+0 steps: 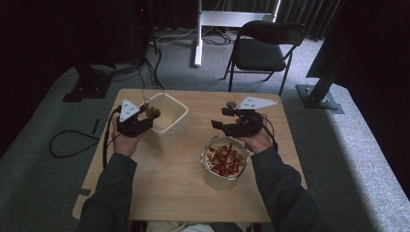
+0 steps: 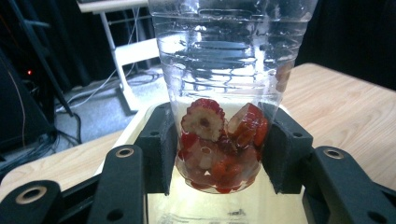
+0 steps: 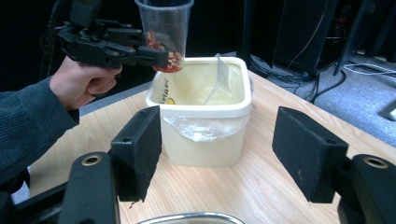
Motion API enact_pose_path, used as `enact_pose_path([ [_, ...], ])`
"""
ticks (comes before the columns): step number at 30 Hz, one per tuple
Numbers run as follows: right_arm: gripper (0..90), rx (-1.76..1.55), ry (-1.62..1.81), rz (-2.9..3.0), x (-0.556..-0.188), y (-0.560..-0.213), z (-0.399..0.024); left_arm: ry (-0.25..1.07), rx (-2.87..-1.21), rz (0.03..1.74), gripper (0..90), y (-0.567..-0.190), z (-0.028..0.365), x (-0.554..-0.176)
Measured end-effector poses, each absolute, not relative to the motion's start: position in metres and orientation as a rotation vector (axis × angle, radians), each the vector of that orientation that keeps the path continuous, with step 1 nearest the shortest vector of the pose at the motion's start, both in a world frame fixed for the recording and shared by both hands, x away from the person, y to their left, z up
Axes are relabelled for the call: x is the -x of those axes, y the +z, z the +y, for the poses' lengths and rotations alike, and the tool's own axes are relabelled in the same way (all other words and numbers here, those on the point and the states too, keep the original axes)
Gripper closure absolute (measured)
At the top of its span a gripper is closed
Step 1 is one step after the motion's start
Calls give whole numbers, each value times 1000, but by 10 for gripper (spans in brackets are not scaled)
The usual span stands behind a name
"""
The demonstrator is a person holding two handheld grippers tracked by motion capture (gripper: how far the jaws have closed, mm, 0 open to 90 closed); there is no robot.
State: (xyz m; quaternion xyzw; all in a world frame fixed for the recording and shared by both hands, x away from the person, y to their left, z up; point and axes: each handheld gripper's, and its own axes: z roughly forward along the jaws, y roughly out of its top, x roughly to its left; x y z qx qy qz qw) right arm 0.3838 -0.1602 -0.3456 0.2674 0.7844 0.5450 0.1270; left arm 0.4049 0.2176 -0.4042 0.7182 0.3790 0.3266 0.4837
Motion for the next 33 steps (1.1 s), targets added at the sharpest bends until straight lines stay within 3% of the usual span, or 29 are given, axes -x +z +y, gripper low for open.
enact_pose_path([
  [1, 326, -780, 1577, 2285, -383, -346, -162, 788, -1748, 929, 481, -407, 218, -408],
  [3, 325, -782, 1571, 2284, -382, -348, -164, 748, -1747, 969, 282, -411, 218, -415],
  [6, 325, -791, 1566, 2279, -381, -349, -169, 735, -1792, 987, 235, -416, 218, -417],
  [16, 325, -857, 1564, 2243, -379, -356, -193, 720, -1836, 970, 193, -416, 217, -415],
  [22, 325, -859, 1568, 2240, -379, -357, -195, 858, -1861, 940, 155, -415, 209, -410],
  [33, 325, -886, 1562, 2230, -380, -362, -202, 834, -1789, 954, 155, -406, 224, -401],
])
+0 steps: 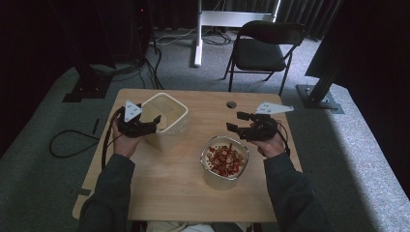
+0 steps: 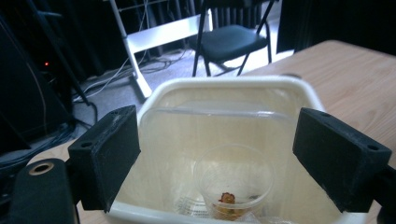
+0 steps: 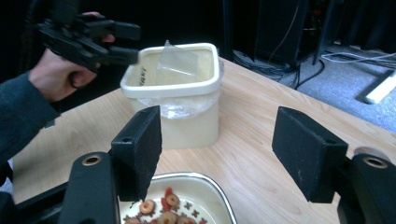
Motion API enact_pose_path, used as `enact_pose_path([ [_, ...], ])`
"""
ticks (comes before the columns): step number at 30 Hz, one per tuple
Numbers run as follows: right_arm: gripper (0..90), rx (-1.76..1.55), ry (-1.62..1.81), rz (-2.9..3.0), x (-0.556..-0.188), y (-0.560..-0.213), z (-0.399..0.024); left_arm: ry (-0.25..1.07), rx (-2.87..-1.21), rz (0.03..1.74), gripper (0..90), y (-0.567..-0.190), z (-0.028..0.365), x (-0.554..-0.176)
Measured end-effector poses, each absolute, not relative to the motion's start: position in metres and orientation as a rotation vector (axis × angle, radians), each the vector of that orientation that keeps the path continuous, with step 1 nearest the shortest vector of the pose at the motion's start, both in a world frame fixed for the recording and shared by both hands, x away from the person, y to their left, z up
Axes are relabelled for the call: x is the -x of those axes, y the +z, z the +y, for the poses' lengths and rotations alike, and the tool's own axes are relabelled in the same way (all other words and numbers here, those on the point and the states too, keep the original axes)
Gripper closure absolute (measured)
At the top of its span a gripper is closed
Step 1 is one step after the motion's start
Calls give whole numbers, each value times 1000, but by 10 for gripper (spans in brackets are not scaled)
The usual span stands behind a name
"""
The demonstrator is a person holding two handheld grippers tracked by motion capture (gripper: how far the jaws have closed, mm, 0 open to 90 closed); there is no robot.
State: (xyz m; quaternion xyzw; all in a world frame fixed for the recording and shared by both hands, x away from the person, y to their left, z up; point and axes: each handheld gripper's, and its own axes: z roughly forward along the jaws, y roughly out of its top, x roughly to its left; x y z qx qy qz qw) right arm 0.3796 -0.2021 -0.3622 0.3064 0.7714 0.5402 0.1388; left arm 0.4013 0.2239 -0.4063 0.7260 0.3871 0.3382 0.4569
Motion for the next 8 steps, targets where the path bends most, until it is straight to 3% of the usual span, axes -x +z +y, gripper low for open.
enact_pose_path([
  [8, 325, -966, 1540, 2195, -383, -373, -223, 843, -1792, 945, 155, -402, 237, -391],
])
